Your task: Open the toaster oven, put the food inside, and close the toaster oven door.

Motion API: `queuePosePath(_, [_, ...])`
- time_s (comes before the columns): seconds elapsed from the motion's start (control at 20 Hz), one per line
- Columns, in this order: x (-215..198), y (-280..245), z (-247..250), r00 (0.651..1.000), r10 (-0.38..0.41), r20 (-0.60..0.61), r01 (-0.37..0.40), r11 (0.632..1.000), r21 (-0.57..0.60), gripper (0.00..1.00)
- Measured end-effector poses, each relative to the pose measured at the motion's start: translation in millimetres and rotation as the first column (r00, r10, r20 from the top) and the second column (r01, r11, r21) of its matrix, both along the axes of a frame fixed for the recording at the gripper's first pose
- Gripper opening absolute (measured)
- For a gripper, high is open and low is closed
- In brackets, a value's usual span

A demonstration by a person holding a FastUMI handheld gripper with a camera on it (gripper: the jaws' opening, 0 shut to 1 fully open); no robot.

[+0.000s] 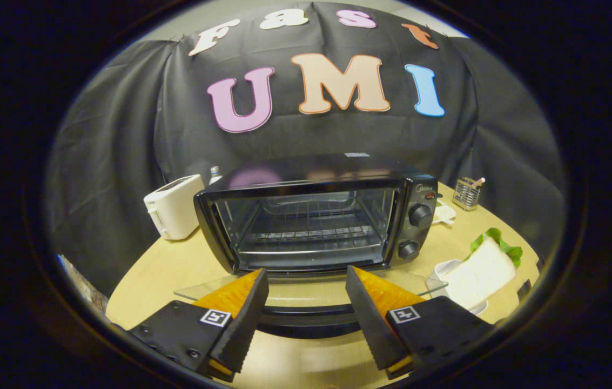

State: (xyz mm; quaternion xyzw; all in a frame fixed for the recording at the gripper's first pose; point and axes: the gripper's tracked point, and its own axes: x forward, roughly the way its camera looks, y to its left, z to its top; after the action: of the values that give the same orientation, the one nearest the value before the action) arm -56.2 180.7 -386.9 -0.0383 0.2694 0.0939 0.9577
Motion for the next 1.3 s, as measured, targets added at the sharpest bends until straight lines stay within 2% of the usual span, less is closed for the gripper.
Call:
queuePosePath(0.3, [-18.0, -9.9, -39.4, 0.991, -0.007, -0.131, 0.001, 0.999, -0.041, 0.90])
queuePosePath(0.5, [-25.7, -14.6, -53.5, 0.984, -0.016, -0.175, 0.009, 0.999, -0.037, 0.90])
queuePosePath(0.75, [-40.8, -21.3, -88.6, 0.966, -0.006, -0.260, -0.017, 0.996, -0.088, 0.90])
queuePosePath(0.85, [-37.4, -19.9, -87.7, 0.975, 0.013, -0.220, -0.031, 0.997, -0.076, 0.90])
queuePosePath(1.15, [-35.3, -17.8, -76.8, 0.978, 0.061, -0.200, -0.066, 0.998, -0.018, 0.90])
queuePosePath(1.3, [-21.7, -26.0, -41.5, 0.984, 0.060, -0.167, -0.056, 0.998, 0.032, 0.90])
